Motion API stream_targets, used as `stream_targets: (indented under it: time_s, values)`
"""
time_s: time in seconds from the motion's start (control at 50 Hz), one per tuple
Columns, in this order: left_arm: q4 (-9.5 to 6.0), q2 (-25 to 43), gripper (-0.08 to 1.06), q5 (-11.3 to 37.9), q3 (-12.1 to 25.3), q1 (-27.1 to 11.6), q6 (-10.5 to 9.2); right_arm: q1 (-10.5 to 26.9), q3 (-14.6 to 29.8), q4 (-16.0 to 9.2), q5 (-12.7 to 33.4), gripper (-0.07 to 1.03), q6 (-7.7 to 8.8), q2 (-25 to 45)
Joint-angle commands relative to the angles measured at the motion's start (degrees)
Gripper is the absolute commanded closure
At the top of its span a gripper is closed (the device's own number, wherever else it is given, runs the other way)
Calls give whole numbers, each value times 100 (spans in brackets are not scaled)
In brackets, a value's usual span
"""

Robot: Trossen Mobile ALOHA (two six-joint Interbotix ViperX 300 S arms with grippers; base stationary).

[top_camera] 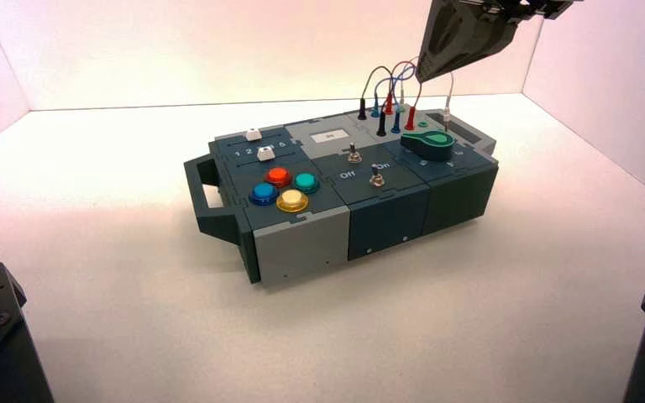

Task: Flip the top switch on with the right gripper.

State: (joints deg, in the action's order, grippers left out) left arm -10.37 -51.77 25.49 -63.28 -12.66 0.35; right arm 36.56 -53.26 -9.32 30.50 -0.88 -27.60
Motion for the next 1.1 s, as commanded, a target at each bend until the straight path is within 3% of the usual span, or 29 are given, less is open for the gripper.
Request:
stream_targets:
  time_s: [0.02,0.26,0.32,0.48,0.7,1.1]
  values:
    - [-18,18,101,-44,79,26,-9,35,167,-9,-18,98,18,-26]
    - [-62,26,101,-26,88,9,-26,44,167,-26,35,98,18,-26]
    - [-167,88,101,0,97,-149,-26,149,167,-18,35,98,18,-9]
    - [-193,457,101,97,114,-606,-141,369,237,-44,35,98,-18,141]
    - [-246,1556,101,281,290,-1028,-413,404,466,-185,62,98,-26,545]
    - [-229,3902,101,211,1134,-1512,-334,404,1081,-246,132,98,-35,1178]
